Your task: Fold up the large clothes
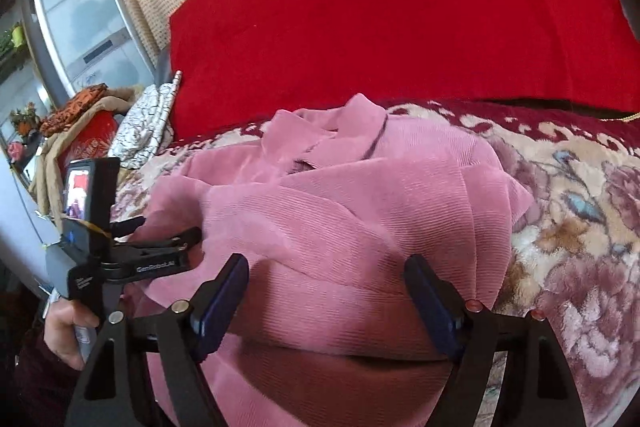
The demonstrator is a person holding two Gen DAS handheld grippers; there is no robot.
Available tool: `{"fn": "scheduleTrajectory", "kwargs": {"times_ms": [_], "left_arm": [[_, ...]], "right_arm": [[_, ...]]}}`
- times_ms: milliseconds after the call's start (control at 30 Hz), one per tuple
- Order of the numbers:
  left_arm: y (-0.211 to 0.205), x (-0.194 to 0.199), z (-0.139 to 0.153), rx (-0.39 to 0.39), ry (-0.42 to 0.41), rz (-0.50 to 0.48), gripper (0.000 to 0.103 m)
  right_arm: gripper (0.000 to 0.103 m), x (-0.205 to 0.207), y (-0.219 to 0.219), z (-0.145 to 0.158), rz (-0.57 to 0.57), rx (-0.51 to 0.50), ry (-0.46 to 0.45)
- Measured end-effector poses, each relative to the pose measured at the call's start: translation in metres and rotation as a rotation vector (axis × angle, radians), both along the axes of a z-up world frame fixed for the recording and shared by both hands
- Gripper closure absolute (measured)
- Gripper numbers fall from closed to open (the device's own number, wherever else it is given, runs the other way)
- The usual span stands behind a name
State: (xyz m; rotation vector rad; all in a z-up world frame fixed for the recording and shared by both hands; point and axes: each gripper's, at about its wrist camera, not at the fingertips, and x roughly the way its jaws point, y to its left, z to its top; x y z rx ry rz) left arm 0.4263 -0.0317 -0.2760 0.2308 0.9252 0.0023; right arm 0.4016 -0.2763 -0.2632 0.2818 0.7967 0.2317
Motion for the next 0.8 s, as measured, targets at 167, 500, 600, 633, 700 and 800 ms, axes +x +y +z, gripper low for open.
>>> {"fn": "scheduleTrajectory", "kwargs": {"times_ms": [167,500,600,633,700,800], "left_arm": [[0.018,-0.026,0.013,-0.072,-0.064,0.002,0.000],[0.082,-0.129,0.022,-0.122,-0.187,-0.023,0.000],[0.104,-0.150,0.009,-0.168,-0.115,0.014,0.000],[0.114,-0.155,0.004,-0.185,-0.091,0.036,0.000],[0.133,-0.167,-0.008,-0.211,-0.052,0.076,0.001],[0.150,-0.178,-0.024,-0.207,-0.011,0.101,0.016]], "right_arm": [[0.020,-0.022,-0.012,0.016,-0.014,0.046,-0.063],[0.020,-0.127,-0.031,0.030,0.030,0.069,-0.146],[0.020,-0.149,-0.031,0.018,0.061,0.073,-0.079],[0.020,-0.155,-0.030,0.012,0.070,0.069,-0.041],[0.020,-0.163,-0.025,-0.002,0.108,0.063,0.044],[0.020,-0.172,-0.016,-0.024,0.159,0.050,0.159]]}}
